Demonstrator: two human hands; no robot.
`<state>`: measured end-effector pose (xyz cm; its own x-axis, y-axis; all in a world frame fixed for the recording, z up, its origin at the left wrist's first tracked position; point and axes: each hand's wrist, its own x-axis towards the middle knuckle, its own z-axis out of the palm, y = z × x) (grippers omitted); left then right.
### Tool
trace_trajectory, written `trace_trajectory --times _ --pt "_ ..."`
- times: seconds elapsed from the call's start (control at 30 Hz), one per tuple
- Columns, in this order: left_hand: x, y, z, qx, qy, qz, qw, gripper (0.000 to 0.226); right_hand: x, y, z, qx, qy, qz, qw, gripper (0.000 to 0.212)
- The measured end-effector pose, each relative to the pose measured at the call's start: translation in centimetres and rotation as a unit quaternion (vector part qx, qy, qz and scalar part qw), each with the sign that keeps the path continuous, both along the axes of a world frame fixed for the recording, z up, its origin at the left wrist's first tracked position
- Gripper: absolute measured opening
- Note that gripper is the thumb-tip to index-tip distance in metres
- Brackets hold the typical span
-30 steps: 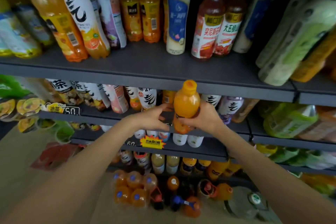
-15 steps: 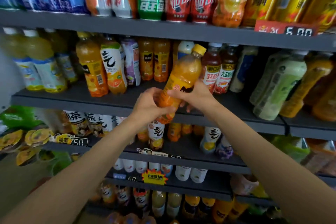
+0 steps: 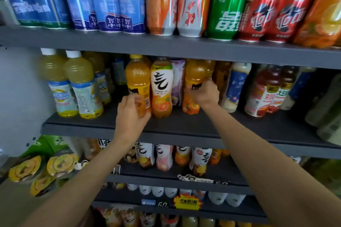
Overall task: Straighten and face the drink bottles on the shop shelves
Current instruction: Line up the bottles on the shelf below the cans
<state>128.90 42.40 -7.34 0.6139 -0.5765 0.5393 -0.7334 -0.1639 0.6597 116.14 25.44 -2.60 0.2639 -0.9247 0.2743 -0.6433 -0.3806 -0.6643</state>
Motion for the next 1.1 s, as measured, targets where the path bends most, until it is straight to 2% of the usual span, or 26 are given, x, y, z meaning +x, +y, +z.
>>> trace_trajectory --times 0.1,0.17,0.23,0.33,0.4,0.5,0.6,0.77,0.87,0.93,0.97,1.03,1.1 --pt "0.9 0.2 0.2 -0.037 0.026 0.030 0.999 0.045 1.4 -0.4 0.1 0.013 0.000 -0.035 0.999 0.080" --pt "1.4 0.0 0.3 -0.038 0.050 0.030 0.998 0.052 1.6 0.2 -0.2 0.004 -0.031 -0.053 0.998 0.077" --pt "2.0 -0.5 0.3 -0.023 0.085 0.028 0.996 0.063 1.4 2.0 -1.6 -0.034 -0.106 -0.066 0.992 0.064" --pt "2.8 -1.1 -0.2 0.032 0.109 0.025 0.993 0.071 1.3 4.5 -4.0 -0.077 -0.187 0.029 0.979 0.039" --pt "3.2 -1.5 -0.4 0.062 0.120 0.018 0.991 0.071 1.7 5.1 -4.0 -0.078 -0.179 0.089 0.977 0.038" --pt "3.7 -1.8 -0.6 0.069 0.116 0.016 0.991 0.067 3.4 5.2 -2.0 -0.046 -0.135 0.146 0.979 0.054" --pt "3.8 -1.8 -0.9 0.071 0.093 0.025 0.993 0.064 5.5 4.8 -1.7 -0.014 -0.079 0.151 0.985 0.067" --pt "3.9 -1.4 -0.9 0.073 0.069 0.025 0.995 0.067 5.2 4.6 -1.5 -0.010 -0.071 0.163 0.984 0.077" --pt "2.3 -0.1 -1.7 -0.023 0.035 0.057 0.997 0.061 1.9 5.2 -1.5 -0.017 -0.068 0.224 0.972 0.075" --pt "-0.1 0.8 -2.4 -0.098 -0.003 0.024 0.995 0.045 -1.2 5.8 -1.3 -0.013 -0.068 0.248 0.966 0.070" --pt "-1.6 1.0 -2.7 -0.108 -0.013 -0.012 0.994 0.041 -2.8 6.0 -1.1 -0.018 -0.061 0.253 0.965 0.070" --pt "-4.6 0.8 -3.1 -0.090 -0.012 -0.111 0.990 0.047 -5.8 6.1 -0.7 -0.020 -0.046 0.271 0.961 0.068" --pt "-7.8 0.1 -3.4 -0.039 -0.016 -0.211 0.976 0.063 -8.8 6.1 -0.6 0.007 -0.038 0.290 0.956 0.067"
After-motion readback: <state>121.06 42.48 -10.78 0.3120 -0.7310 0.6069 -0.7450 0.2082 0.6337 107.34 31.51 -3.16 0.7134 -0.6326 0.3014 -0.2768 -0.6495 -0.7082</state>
